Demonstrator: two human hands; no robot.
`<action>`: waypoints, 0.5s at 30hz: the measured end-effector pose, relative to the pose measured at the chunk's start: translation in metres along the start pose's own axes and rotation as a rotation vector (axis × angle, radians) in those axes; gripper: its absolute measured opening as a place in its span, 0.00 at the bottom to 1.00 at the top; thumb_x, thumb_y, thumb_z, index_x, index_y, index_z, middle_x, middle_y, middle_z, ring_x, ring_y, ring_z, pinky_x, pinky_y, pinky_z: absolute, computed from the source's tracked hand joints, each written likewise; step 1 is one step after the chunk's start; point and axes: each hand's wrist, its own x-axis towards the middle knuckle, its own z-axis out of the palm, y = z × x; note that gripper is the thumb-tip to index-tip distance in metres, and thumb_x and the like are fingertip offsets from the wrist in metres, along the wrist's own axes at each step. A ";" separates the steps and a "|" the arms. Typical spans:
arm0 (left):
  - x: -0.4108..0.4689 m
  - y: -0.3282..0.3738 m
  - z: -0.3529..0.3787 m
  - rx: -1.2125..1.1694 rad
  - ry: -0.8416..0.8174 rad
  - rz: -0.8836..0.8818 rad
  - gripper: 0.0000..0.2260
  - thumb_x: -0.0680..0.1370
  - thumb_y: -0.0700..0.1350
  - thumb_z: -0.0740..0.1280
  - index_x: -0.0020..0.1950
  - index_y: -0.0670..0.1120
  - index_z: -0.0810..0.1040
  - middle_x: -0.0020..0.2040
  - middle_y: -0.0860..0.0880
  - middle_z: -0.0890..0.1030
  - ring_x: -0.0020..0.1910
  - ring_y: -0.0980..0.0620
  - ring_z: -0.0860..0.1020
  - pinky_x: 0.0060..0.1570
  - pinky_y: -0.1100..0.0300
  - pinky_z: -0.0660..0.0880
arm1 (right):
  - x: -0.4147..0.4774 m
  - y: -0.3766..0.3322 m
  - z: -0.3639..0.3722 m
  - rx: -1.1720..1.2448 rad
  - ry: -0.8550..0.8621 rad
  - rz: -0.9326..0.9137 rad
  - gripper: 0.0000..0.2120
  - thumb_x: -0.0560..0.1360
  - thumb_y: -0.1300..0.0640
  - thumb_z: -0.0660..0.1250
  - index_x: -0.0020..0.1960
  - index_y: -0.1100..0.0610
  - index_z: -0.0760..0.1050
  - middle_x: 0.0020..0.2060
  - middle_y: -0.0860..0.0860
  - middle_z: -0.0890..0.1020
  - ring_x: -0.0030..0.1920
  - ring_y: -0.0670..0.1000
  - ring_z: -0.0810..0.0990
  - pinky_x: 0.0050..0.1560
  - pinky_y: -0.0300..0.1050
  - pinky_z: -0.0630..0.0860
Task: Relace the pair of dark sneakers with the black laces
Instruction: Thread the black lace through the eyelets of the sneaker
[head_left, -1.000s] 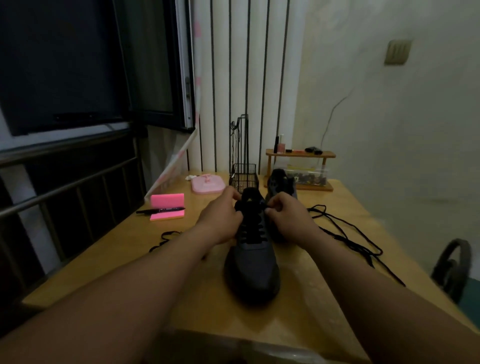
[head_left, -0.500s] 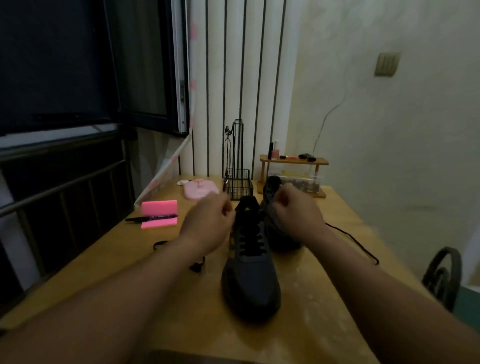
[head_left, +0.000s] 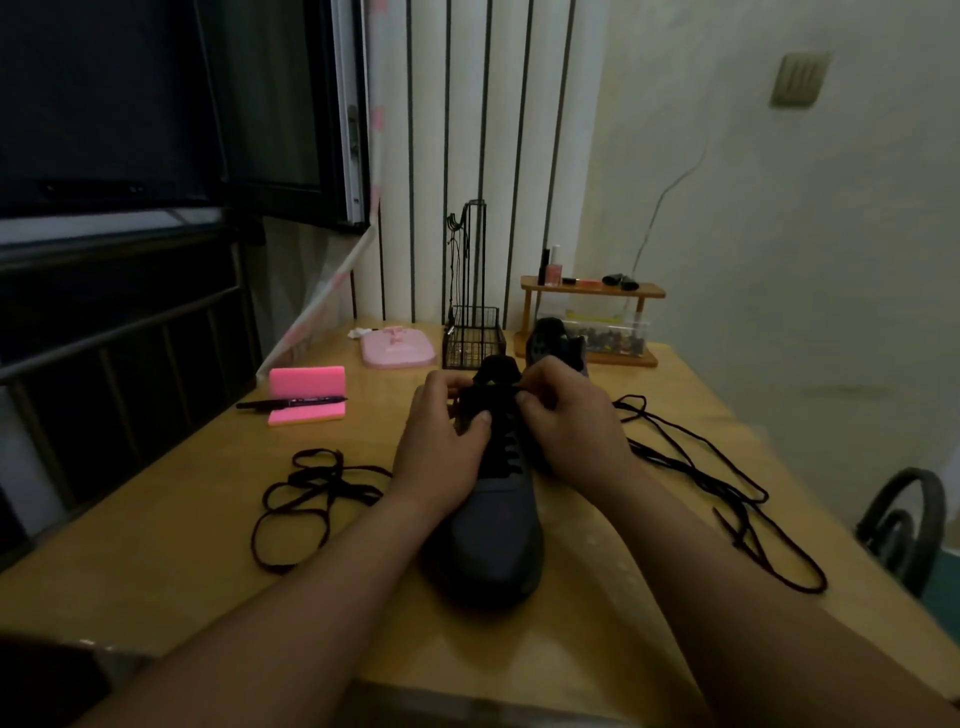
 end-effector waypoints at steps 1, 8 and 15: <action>-0.002 -0.001 0.002 -0.005 0.006 0.003 0.14 0.80 0.44 0.71 0.62 0.57 0.72 0.61 0.54 0.75 0.59 0.60 0.76 0.53 0.73 0.74 | -0.002 0.003 0.001 0.085 0.023 0.048 0.02 0.80 0.55 0.69 0.51 0.50 0.76 0.45 0.47 0.80 0.46 0.48 0.80 0.48 0.53 0.82; -0.008 -0.007 0.006 0.021 0.060 0.032 0.13 0.81 0.45 0.70 0.63 0.57 0.72 0.60 0.56 0.72 0.61 0.59 0.75 0.60 0.63 0.75 | 0.004 0.004 -0.012 0.423 -0.307 0.268 0.10 0.80 0.50 0.70 0.45 0.55 0.77 0.38 0.51 0.79 0.36 0.49 0.77 0.39 0.45 0.72; -0.007 -0.011 0.009 0.065 0.088 0.008 0.13 0.81 0.49 0.70 0.60 0.60 0.68 0.59 0.61 0.70 0.62 0.58 0.73 0.61 0.49 0.80 | 0.008 0.024 -0.028 1.017 -0.266 0.256 0.12 0.79 0.51 0.67 0.42 0.56 0.70 0.39 0.54 0.72 0.46 0.55 0.76 0.55 0.52 0.74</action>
